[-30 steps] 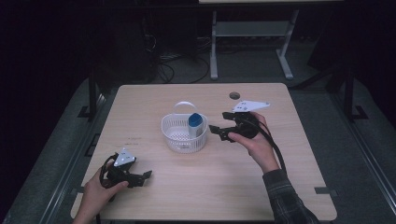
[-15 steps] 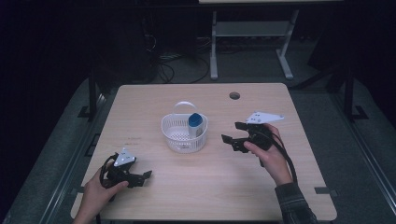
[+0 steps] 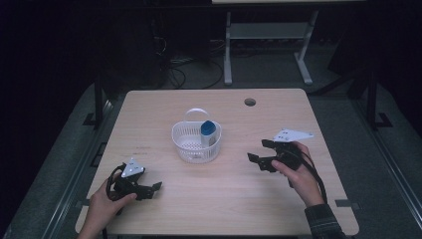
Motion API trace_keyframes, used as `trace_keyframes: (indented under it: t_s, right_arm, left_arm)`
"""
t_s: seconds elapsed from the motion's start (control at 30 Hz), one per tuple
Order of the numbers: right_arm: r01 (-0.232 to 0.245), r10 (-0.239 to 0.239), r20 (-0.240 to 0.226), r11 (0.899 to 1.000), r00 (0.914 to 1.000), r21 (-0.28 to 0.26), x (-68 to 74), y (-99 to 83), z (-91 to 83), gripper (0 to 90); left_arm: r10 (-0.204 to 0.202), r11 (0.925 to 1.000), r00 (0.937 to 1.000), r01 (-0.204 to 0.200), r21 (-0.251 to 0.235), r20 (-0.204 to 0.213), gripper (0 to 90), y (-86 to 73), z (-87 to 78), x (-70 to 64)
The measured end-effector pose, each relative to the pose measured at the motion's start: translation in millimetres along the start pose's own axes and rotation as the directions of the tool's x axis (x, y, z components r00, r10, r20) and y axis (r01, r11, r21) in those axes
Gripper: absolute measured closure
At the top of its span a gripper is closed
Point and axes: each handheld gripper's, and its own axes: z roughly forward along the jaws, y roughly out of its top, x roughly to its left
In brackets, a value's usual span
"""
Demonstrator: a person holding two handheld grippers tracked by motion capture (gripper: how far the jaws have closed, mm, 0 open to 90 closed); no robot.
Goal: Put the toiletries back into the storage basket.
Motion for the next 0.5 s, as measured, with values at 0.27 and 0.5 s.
trace_keyframes:
  t_s: [0.27, 0.5]
  right_arm:
    - [-0.006, 0.006, 0.015, 1.0, 0.9999, 0.029, -2.5, -16.6, -8.4, 23.3]
    - [-0.021, 0.019, 0.031, 0.998, 0.9994, 0.054, -6.6, -32.0, -16.2, 23.3]
  left_arm:
    - [0.002, 1.0, 1.0, -0.002, 0.001, 0.0, 12.9, 0.0, -0.1, 0.2]
    - [0.002, 1.0, 1.0, -0.002, 0.001, 0.001, 12.9, 0.0, -0.1, 0.2]
